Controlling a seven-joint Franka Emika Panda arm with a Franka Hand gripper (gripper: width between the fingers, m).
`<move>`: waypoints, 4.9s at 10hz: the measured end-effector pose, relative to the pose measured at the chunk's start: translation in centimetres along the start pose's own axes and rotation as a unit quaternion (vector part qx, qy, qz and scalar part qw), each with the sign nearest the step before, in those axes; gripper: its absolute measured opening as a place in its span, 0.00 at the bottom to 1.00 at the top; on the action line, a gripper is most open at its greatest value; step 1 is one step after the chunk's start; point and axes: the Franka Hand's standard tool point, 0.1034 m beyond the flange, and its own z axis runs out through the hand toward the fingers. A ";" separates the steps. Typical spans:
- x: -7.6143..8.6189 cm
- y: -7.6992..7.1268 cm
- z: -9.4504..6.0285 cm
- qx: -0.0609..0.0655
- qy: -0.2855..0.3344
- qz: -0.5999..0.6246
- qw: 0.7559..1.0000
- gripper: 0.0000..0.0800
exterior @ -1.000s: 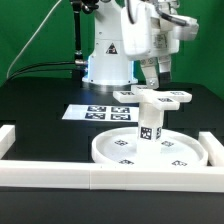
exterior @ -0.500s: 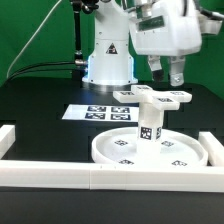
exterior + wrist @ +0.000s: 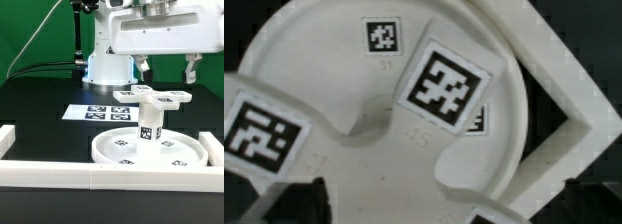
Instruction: Assemble round table
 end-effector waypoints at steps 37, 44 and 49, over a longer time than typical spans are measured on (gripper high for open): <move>1.2 2.3 2.2 -0.085 -0.038 -0.729 0.678 0.54; 0.9 2.3 2.4 -0.068 -0.010 -0.432 0.899 0.54; 0.8 2.0 2.5 -0.056 0.010 -0.207 0.977 0.54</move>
Offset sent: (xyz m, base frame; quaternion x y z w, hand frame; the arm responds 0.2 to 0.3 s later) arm 0.0055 0.0073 0.0029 -0.0698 -0.0042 -0.2606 0.9629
